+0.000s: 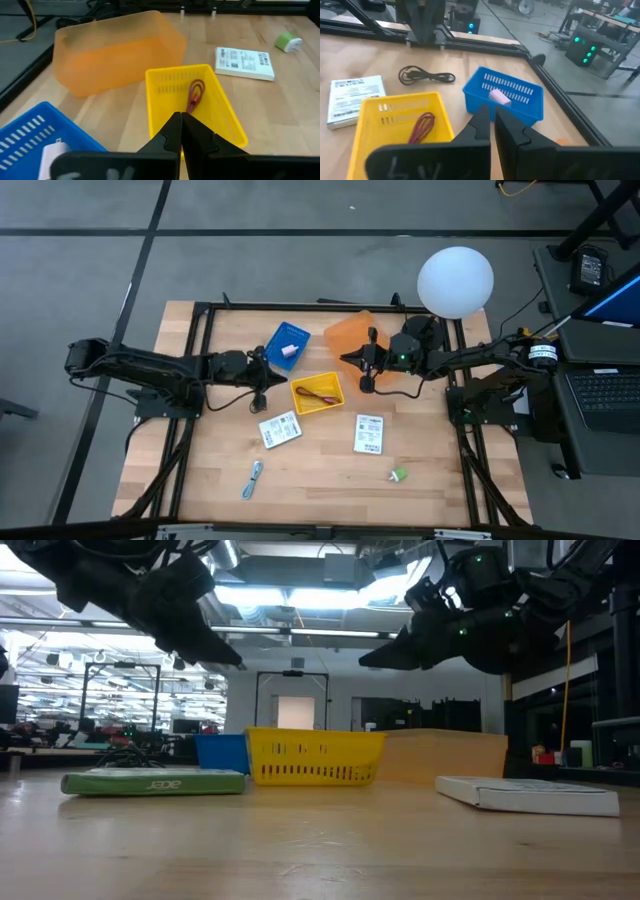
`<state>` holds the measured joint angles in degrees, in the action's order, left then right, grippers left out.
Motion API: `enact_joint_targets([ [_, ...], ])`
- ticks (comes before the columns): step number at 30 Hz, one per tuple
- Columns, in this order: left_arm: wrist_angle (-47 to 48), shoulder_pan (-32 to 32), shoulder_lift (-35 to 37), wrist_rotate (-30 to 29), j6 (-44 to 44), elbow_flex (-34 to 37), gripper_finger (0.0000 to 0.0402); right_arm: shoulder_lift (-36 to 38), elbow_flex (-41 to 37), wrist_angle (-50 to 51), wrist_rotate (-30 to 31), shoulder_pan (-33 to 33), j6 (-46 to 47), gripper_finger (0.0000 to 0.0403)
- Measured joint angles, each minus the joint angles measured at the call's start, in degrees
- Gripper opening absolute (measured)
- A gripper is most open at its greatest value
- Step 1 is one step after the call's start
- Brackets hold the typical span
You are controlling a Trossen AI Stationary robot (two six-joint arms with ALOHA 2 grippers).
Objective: Pick and place items into bin
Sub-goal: Put the white card reader box into the orange bin
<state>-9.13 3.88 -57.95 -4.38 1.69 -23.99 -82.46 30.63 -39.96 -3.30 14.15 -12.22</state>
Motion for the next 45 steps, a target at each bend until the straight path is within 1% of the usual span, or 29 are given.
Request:
enact_joint_targets([
  [6, -0.1, -2.2, 0.0, 0.0, 0.6, 0.0, 0.0001, 0.0, 0.0, -1.9, 0.0, -2.4, 0.2, 0.0007],
  [10, 0.0, -3.3, 0.0, 0.1, 0.8, 0.0, 0.0003, 0.0, 0.0, -2.5, 0.0, -4.5, 3.1, 0.0007],
  [13, 0.0, -4.0, 0.0, 2.4, 0.8, 0.0, 0.0001, 0.0, 0.0, -1.7, 0.0, -6.5, 4.6, 0.0007],
  [20, 0.0, -8.5, 0.0, 2.4, 6.1, 0.0, 0.0003, 0.0, 0.0, -1.4, 0.4, -11.7, 4.5, 0.0007],
  [24, -0.1, -13.5, 0.0, -1.3, 10.0, 0.0, 0.0003, 0.0, 0.0, -1.4, 0.7, -14.2, 4.6, 0.0007],
  [30, -0.1, -22.4, 0.0, -11.5, 14.2, 0.0, 0.0003, 0.0, 0.0, -1.4, 0.9, -17.6, 4.6, 0.0007],
  [35, -0.1, -29.4, -0.5, -18.8, 20.5, 0.0, 0.0003, -0.6, 0.1, -1.5, 6.4, -20.6, 6.2, 0.0007],
  [40, 0.1, -34.3, -3.8, -23.2, 26.5, 0.0, 0.0003, -5.2, 3.5, -1.5, 7.8, -23.2, 6.4, 0.0007],
  [45, 0.3, -36.3, -7.2, -23.9, 32.3, 0.0, 0.0002, -12.8, 10.1, -0.8, 7.8, -24.8, 5.7, 0.0007],
])
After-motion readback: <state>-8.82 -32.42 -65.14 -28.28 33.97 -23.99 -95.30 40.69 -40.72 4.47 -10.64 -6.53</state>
